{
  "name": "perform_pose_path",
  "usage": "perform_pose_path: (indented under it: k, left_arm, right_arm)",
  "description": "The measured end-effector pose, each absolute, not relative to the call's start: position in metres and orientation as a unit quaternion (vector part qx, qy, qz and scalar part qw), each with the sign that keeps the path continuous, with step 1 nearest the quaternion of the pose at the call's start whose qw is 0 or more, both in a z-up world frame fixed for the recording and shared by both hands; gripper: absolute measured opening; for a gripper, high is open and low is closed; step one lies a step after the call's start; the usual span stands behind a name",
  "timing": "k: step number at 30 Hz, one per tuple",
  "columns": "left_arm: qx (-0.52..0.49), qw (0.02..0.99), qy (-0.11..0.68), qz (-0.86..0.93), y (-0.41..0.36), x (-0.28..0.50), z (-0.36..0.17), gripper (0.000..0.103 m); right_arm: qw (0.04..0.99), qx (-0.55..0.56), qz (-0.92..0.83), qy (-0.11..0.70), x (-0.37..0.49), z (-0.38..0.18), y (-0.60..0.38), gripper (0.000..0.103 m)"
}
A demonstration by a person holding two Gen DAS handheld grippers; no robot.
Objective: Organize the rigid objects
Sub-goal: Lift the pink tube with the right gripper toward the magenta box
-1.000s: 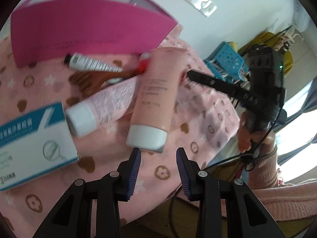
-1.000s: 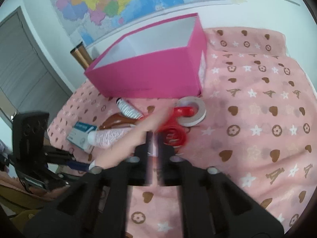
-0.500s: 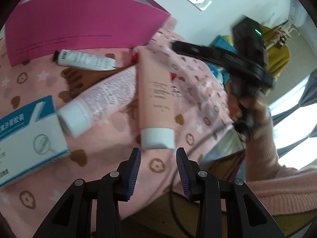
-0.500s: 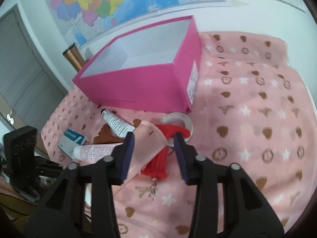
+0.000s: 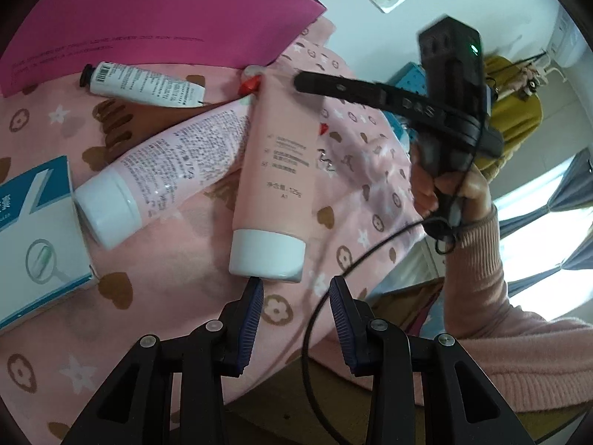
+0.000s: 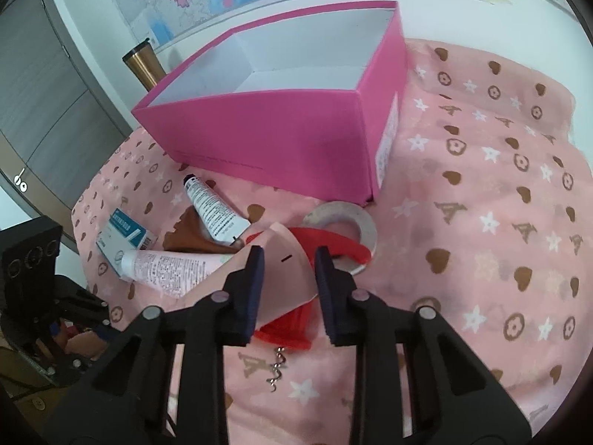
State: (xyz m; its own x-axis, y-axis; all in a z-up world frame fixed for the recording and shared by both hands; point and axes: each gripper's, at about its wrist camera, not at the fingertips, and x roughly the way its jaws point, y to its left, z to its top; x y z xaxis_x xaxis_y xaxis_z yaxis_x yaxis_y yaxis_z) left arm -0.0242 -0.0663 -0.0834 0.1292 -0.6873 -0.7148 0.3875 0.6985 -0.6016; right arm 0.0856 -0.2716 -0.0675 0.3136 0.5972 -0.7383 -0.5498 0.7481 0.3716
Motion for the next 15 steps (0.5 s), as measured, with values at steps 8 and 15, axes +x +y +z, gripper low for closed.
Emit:
perform_pose_path:
  k: [8, 15]
  left_arm:
    - [-0.117, 0.76, 0.546, -0.332, -0.063, -0.02, -0.079, 0.037]
    - [-0.105, 0.77, 0.533, -0.335, -0.056, -0.021, -0.067, 0.037]
  right_arm:
    - [0.823, 0.055, 0.347, 0.447, 0.066, -0.058, -0.287, 0.031]
    - [0.83, 0.087, 0.347, 0.427, 0.054, -0.049, -0.297, 0.031]
